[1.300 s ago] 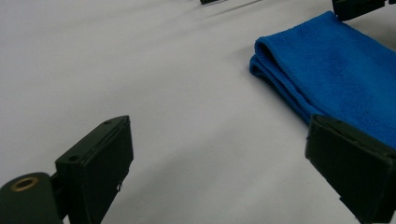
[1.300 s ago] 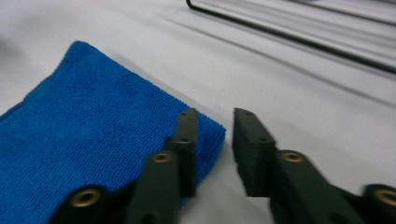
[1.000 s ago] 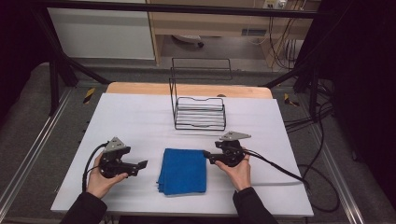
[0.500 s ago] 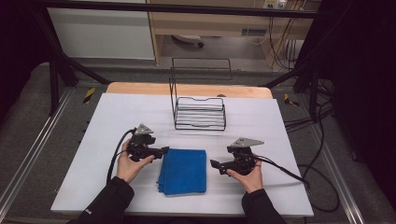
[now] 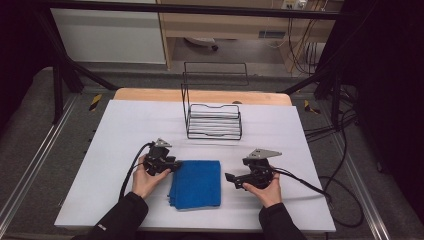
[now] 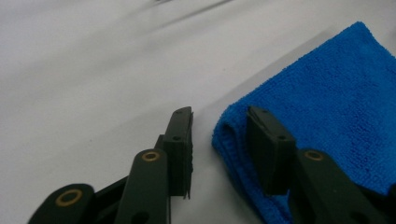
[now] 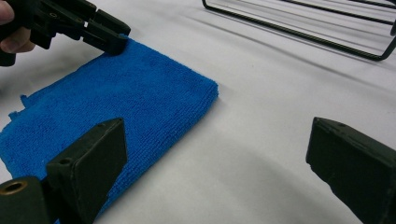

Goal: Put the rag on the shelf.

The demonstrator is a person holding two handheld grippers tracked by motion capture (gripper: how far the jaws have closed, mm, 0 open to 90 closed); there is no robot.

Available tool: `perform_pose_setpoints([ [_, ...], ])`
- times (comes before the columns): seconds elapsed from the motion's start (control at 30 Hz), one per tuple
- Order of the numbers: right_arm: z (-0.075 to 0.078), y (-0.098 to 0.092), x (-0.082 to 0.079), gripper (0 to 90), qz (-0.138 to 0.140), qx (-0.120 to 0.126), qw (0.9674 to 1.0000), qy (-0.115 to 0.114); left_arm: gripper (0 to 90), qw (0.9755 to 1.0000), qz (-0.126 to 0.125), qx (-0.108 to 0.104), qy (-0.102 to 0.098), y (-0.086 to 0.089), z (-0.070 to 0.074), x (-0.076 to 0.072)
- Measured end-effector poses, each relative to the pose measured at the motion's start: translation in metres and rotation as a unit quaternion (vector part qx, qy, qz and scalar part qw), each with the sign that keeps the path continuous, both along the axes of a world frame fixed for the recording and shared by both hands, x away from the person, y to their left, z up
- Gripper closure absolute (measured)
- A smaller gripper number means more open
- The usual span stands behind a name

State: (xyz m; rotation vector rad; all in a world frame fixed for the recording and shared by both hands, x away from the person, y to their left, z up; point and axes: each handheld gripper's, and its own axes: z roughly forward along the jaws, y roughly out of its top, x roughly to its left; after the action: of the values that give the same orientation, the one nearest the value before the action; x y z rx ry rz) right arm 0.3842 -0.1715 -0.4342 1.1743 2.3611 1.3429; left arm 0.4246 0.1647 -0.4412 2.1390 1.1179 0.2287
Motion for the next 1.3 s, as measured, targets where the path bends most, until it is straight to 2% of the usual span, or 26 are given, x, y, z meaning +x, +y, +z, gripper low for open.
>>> perform_pose_setpoints([
  [0.17,-0.001,0.000,0.001,5.8,0.002,-0.004,1.0000,-0.001,65.6,1.0000,-0.003,0.002,0.000,-0.003,-0.002,-0.003],
  [0.2,-0.002,0.001,0.001,5.9,0.003,-0.004,1.0000,-0.001,69.0,1.0000,-0.005,-0.001,0.002,-0.003,-0.003,-0.003],
  [0.5,-0.003,0.002,0.005,6.2,-0.001,0.000,1.0000,0.006,81.7,0.9998,-0.010,-0.011,0.010,-0.006,-0.003,-0.005],
  [0.67,-0.003,0.005,0.009,4.3,-0.011,-0.003,0.9999,0.006,82.6,0.9999,-0.011,-0.008,0.011,-0.005,-0.003,-0.005],
  [0.87,0.000,0.018,0.019,4.4,-0.020,-0.008,0.9997,0.011,82.7,1.0000,-0.009,-0.003,-0.002,-0.007,-0.005,-0.007],
  [1.03,0.000,0.028,0.024,13.3,-0.015,-0.016,0.9996,0.015,82.6,0.9999,-0.012,-0.006,0.001,-0.006,-0.005,-0.006],
  [1.07,-0.002,0.033,0.029,19.4,-0.016,-0.031,0.9992,0.020,82.6,0.9999,-0.011,-0.006,-0.001,-0.006,-0.005,-0.007],
  [1.1,-0.002,0.033,0.029,19.4,-0.016,-0.031,0.9992,0.020,82.6,0.9999,-0.011,-0.004,-0.003,-0.006,-0.005,-0.007],
  [1.13,-0.005,0.038,0.034,25.3,-0.013,-0.035,0.9991,0.020,82.6,0.9999,-0.011,-0.004,-0.004,-0.006,-0.005,-0.007],
  [1.3,-0.011,0.046,0.040,34.2,-0.018,-0.039,0.9987,0.026,82.5,0.9998,-0.013,-0.010,-0.008,-0.006,-0.006,-0.007],
])
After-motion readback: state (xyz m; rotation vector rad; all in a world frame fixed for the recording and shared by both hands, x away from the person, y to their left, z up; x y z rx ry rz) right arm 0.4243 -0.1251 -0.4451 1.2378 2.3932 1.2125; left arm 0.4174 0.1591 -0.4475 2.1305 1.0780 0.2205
